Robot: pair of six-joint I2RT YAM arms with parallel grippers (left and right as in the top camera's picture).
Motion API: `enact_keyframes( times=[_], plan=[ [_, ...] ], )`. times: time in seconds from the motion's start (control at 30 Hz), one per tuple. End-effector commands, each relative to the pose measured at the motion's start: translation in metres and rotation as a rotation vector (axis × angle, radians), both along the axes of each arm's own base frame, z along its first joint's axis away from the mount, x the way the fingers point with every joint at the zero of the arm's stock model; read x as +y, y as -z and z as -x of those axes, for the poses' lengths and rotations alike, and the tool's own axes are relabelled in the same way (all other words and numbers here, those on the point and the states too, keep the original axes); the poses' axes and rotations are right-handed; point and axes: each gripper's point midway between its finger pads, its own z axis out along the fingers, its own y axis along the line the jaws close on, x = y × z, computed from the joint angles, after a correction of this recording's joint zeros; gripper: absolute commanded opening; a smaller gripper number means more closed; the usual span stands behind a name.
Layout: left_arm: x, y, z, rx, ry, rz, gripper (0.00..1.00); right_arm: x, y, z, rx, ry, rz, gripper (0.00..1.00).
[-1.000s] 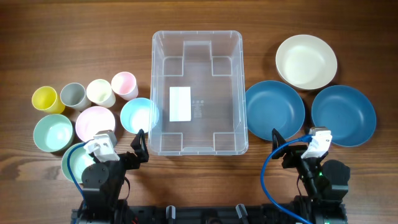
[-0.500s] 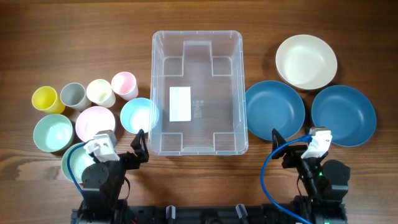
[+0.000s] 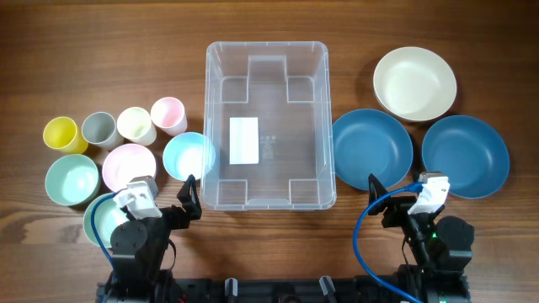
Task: Pack container
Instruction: 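Move the right gripper to the blue plate nearest the bin and grasp it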
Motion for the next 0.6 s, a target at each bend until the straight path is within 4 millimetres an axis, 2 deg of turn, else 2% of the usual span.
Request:
enact_keyframes(
  times=[0.0,0.1,0.23,0.33,0.43,0.57],
  plan=[
    [-0.003,0.0,0.0,-0.007,0.023,-0.015,1.0,0.003,-0.004,0.0,-0.021,-0.022,0.013,1.0],
    [-0.003,0.0,0.0,-0.007,0.023,-0.015,1.0,0.008,-0.02,-0.004,-0.08,-0.029,-0.054,1.0],
    [-0.003,0.0,0.0,-0.007,0.023,-0.015,1.0,0.009,-0.036,-0.007,-0.088,0.029,-0.317,1.0],
    [-0.003,0.0,0.0,-0.007,0.023,-0.015,1.0,0.01,-0.037,-0.007,-0.05,0.082,-0.52,1.0],
    [-0.003,0.0,0.0,-0.007,0.023,-0.015,1.0,0.017,-0.048,-0.006,-0.091,0.011,-0.465,0.99],
    [-0.003,0.0,0.0,-0.007,0.023,-0.015,1.0,0.005,-0.074,-0.009,-0.098,0.081,-0.445,0.99]
  ],
)
